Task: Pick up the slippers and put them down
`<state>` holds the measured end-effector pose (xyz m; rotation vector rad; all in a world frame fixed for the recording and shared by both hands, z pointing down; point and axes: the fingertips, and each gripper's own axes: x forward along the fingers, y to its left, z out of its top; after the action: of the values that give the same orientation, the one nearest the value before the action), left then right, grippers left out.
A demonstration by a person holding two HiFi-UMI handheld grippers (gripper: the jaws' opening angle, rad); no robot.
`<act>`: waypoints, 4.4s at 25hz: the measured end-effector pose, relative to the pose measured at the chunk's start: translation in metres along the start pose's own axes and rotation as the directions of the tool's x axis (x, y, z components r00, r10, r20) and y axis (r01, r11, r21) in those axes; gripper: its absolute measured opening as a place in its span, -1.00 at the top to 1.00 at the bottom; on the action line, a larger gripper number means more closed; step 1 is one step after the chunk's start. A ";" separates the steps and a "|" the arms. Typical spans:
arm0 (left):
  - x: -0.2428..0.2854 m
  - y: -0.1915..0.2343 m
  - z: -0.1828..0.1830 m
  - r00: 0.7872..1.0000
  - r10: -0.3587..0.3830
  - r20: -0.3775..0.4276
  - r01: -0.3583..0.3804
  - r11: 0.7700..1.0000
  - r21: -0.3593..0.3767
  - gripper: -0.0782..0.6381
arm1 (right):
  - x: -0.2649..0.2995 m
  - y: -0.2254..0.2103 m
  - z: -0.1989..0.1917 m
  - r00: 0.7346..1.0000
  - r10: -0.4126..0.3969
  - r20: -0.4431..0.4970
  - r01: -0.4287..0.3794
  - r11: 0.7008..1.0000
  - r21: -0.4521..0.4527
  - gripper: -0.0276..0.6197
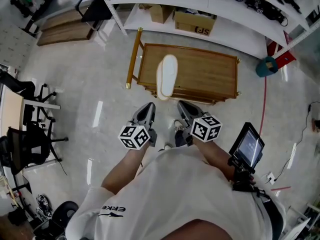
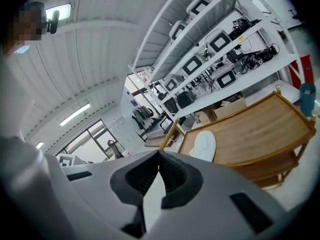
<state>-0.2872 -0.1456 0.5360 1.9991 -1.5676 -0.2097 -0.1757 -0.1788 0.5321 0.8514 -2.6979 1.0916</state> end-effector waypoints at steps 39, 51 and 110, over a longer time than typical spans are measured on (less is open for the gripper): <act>0.090 0.112 -0.120 0.936 0.111 -0.335 -0.147 0.985 -0.085 0.77 | 0.100 -0.117 -0.092 0.960 -0.018 -0.281 0.067 0.984 0.164 0.90; 0.108 0.122 -0.153 0.914 -0.039 -0.405 -0.063 0.970 -0.235 0.01 | 0.102 -0.135 -0.109 0.945 -0.050 -0.322 0.112 0.978 0.177 0.90; 0.117 0.080 -0.050 0.991 -0.079 -0.111 0.043 0.953 -0.300 0.60 | 0.051 -0.113 -0.019 0.986 -0.127 -0.113 0.135 0.989 0.064 0.90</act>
<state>-0.2966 -0.2477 0.6454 1.7905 -1.3135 -0.3222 -0.1598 -0.2562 0.6302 0.9369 -2.4904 1.1756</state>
